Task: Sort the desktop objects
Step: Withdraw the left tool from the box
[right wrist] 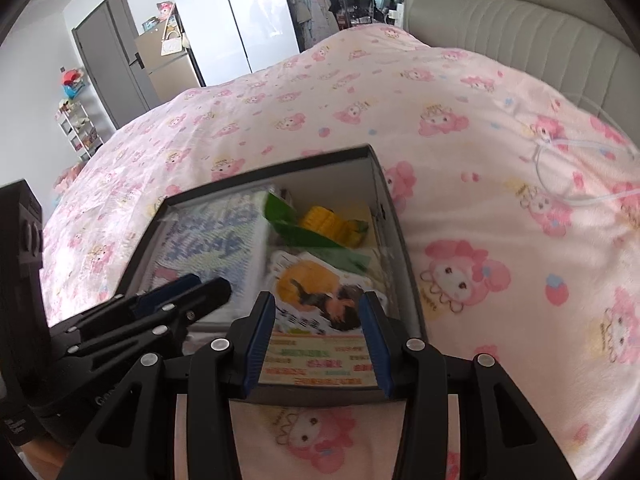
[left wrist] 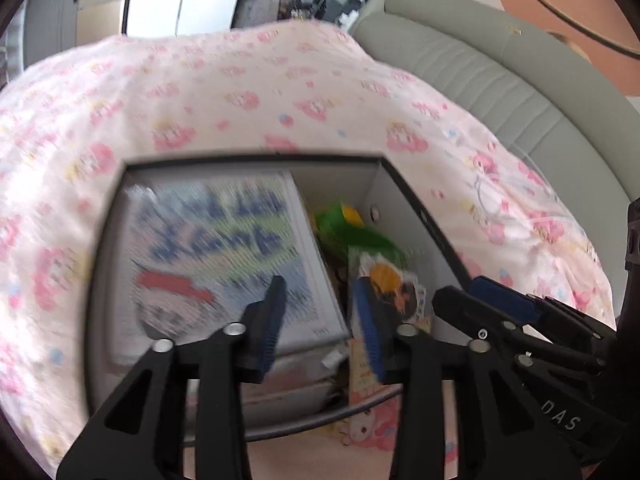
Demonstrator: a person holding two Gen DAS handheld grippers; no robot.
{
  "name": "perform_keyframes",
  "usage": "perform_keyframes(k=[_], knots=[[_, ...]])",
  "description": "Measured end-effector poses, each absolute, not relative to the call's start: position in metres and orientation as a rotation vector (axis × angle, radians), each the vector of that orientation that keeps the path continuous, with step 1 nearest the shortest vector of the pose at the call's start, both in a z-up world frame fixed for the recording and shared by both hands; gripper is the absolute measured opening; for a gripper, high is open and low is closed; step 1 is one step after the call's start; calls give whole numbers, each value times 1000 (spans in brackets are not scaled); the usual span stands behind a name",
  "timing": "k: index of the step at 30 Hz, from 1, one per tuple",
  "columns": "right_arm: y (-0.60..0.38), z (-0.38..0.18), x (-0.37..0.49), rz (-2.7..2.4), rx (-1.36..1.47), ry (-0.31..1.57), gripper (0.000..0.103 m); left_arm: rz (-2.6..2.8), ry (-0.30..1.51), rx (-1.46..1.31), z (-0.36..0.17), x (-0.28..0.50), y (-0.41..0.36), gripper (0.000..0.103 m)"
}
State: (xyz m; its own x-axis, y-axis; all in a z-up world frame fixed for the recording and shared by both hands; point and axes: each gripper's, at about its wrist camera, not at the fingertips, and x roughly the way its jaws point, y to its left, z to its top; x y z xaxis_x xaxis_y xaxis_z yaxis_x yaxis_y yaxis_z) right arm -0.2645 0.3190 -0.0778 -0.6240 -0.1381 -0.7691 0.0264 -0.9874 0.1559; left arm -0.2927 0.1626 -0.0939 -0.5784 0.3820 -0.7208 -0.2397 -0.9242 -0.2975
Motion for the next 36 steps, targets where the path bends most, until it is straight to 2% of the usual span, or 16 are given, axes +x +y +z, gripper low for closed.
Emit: perform_keyframes(k=[2, 4, 6, 9, 11, 14, 19, 24, 30, 32, 34, 36], knots=[[307, -64, -268, -2768, 1308, -163, 46, 2562, -231, -1173, -78, -295, 146, 55], [294, -52, -269, -2794, 1294, -132, 60, 2619, -225, -1142, -62, -297, 130, 58], [279, -41, -268, -2823, 1273, -85, 60, 2675, -216, -1112, -46, -299, 113, 65], [258, -28, -265, -2844, 1239, -51, 60, 2739, -184, -1082, -28, -296, 88, 65], [248, -21, -264, -2848, 1224, -79, 60, 2769, -174, -1068, -19, -292, 72, 66], [231, -9, -262, -2846, 1209, -117, 61, 2795, -179, -1056, -10, -285, 51, 75], [200, 4, -256, -2816, 1180, -87, 61, 2827, -168, -1047, 2, -270, 23, 76], [179, 14, -245, -2818, 1161, -67, 61, 2858, -174, -1032, 14, -253, 3, 83], [165, 25, -229, -2779, 1179, -34, 61, 2887, -125, -1036, 28, -226, -8, 84], [163, 29, -219, -2781, 1176, -9, 64, 2898, -112, -1015, 33, -214, -10, 84], [163, 33, -207, -2804, 1159, -7, 78, 2911, -112, -1000, 39, -201, -12, 86], [165, 38, -193, -2823, 1128, -8, 79, 2913, -110, -988, 45, -186, -14, 89]])
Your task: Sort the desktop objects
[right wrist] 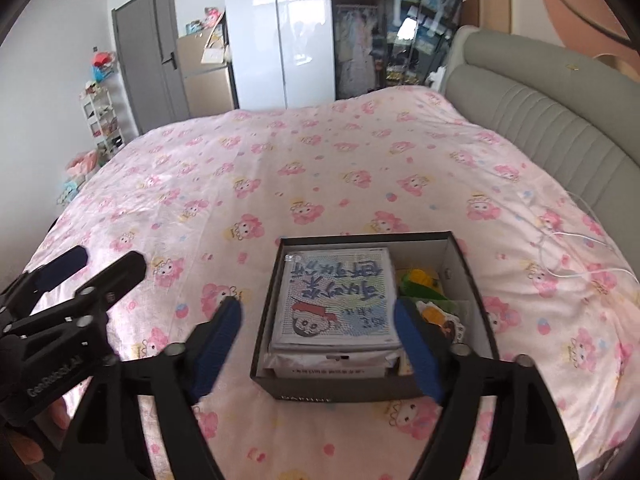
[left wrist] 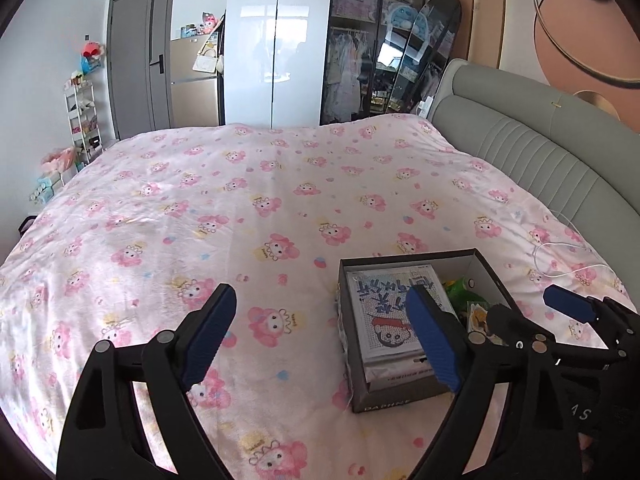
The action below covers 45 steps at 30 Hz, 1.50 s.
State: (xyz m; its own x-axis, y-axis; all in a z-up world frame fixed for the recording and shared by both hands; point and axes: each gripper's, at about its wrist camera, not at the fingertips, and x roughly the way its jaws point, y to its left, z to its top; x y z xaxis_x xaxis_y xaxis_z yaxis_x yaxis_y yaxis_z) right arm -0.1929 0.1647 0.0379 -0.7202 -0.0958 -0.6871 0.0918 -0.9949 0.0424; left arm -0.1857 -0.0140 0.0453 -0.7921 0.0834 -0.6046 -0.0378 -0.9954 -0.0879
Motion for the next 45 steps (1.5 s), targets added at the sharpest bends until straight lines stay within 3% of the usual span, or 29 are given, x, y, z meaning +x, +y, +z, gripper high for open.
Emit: perform_keyframes(k=[8, 12, 17, 33, 45], knots=[[171, 57, -129, -2837, 1013, -33, 79, 2930, -80, -879, 73, -108, -10, 103], [174, 60, -97, -2868, 966, -21, 80, 2952, -85, -852, 79, -75, -8, 103], [185, 61, -57, -2920, 943, -112, 91, 2962, -119, -871, 72, -45, -6, 103], [181, 37, -14, -2954, 956, 12, 92, 3002, -114, -913, 43, 2, -1, 103], [188, 30, -15, -2939, 985, -44, 92, 2974, -109, -939, 35, 0, 3, 103]])
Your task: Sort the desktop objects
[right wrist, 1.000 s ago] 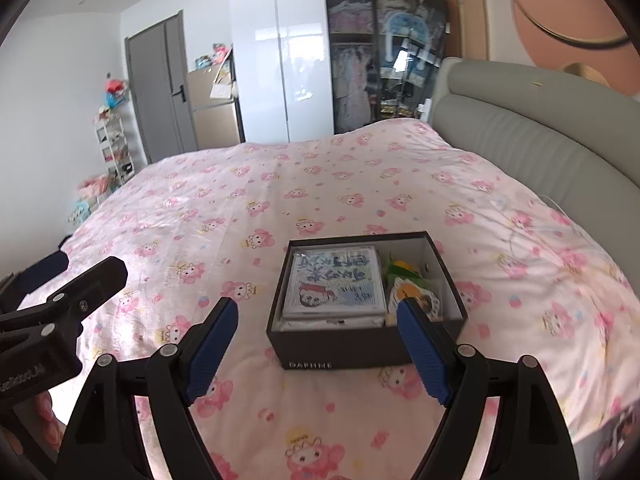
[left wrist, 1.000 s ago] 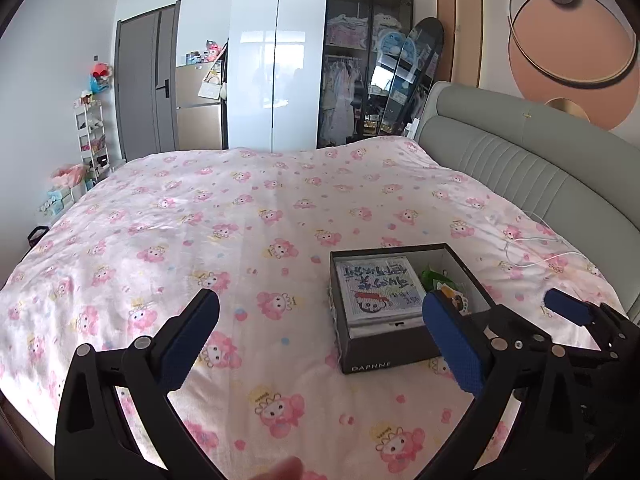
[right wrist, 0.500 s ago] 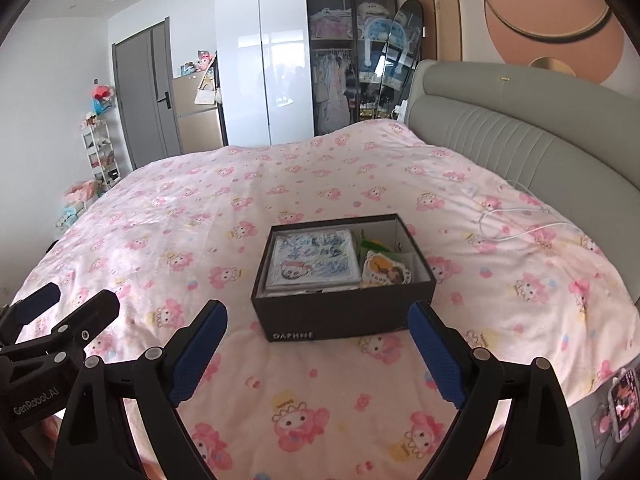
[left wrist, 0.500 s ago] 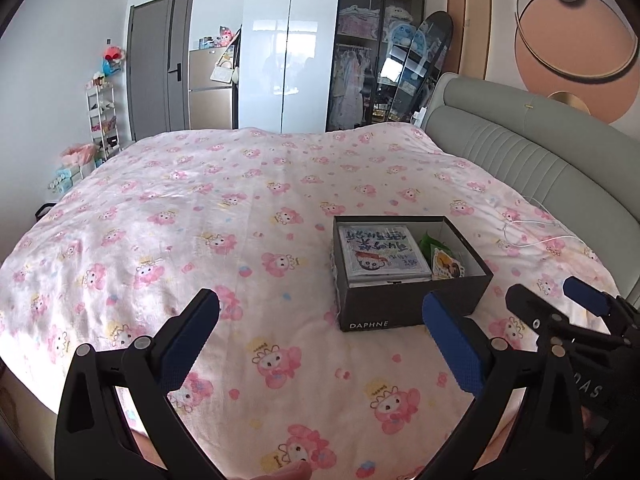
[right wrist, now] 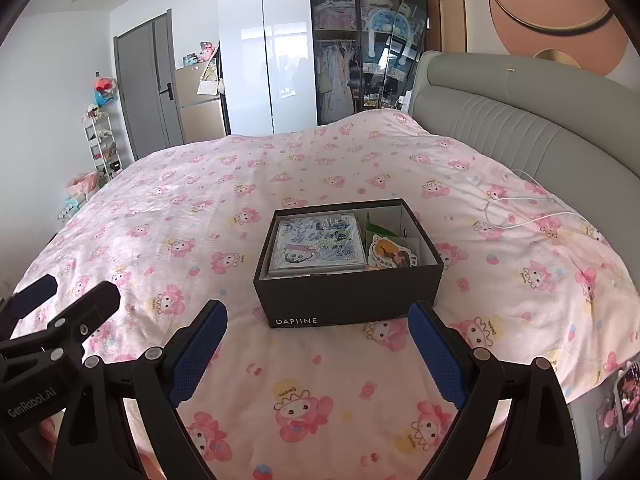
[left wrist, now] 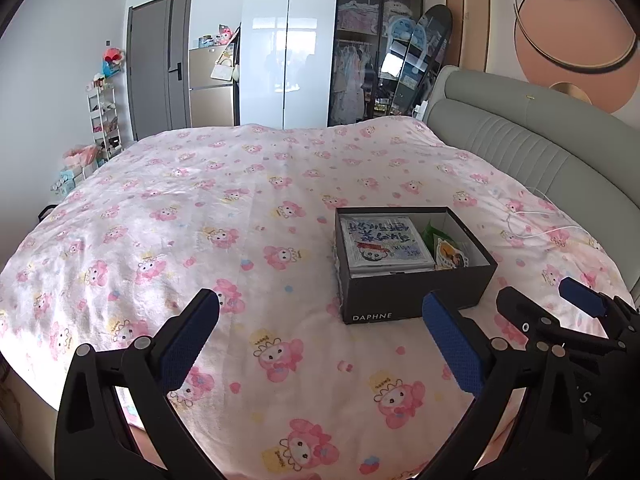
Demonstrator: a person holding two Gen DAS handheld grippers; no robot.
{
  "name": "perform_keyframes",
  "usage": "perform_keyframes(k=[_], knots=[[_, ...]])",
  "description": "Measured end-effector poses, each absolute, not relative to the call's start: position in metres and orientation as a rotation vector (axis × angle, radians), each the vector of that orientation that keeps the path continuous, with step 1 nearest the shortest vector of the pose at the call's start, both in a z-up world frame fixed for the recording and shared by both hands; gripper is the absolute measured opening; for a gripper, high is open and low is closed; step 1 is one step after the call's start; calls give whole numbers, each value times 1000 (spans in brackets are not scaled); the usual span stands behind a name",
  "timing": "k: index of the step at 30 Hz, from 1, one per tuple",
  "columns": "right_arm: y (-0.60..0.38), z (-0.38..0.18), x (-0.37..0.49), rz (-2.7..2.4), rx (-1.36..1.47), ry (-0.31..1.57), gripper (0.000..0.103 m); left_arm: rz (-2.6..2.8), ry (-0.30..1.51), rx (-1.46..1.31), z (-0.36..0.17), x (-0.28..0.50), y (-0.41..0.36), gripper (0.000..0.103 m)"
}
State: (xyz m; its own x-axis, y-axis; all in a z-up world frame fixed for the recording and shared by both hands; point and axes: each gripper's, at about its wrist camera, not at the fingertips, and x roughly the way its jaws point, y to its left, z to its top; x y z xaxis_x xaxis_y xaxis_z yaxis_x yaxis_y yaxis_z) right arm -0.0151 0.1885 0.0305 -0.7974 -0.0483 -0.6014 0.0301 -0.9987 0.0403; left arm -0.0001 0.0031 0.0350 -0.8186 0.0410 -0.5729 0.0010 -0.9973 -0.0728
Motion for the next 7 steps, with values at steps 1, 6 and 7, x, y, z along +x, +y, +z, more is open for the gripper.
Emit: perform_keyframes(k=[1, 6, 7], knots=[[189, 30, -15, -2941, 986, -47, 92, 2974, -108, -938, 35, 0, 4, 103], [190, 27, -16, -2936, 996, -54, 92, 2973, -108, -938, 34, -1, 3, 103], [190, 27, -16, -2936, 997, -54, 92, 2972, -109, -940, 34, -1, 2, 103]])
